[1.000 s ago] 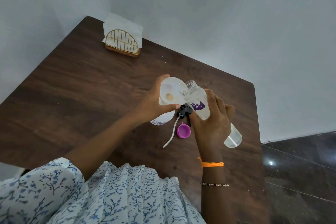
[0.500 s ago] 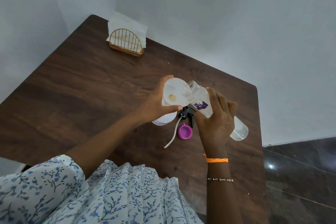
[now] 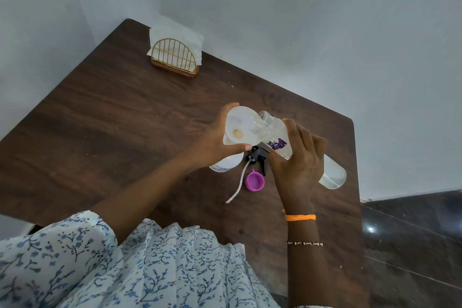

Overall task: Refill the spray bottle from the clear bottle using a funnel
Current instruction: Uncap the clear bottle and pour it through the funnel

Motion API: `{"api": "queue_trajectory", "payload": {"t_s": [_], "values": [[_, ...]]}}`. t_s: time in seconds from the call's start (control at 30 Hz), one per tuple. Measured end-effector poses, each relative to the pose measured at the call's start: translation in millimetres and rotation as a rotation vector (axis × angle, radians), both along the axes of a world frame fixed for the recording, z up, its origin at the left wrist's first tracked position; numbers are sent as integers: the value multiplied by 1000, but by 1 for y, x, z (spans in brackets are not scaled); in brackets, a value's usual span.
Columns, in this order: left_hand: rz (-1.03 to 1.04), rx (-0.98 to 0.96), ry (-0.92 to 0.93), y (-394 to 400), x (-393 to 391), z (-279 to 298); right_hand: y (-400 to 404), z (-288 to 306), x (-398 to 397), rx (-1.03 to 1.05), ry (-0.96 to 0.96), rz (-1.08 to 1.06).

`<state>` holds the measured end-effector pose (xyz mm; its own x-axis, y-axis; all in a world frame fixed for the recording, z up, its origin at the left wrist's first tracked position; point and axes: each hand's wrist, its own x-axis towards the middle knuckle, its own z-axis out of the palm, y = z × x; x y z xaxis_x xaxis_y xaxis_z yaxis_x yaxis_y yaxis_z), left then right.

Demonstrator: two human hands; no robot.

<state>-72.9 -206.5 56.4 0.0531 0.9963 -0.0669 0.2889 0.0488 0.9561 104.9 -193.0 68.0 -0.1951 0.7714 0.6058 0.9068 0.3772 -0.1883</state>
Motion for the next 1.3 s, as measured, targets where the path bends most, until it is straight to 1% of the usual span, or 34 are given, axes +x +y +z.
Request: {"api": "queue_trajectory", "payload": {"t_s": [0.43,0.6,1.0,1.3], "values": [[-4,0,22,0,0,0,3,-1,0,-6,-1,10],[-9,-5,-8,-2,-1,3,3,-1,-1,-13,0,2],[-26,-6,10,-3,0,5,6,-1,-2,-35,-30,-13],[-36,-10,-14,-5,0,6,6,-1,-3,-29,-32,-4]]}}
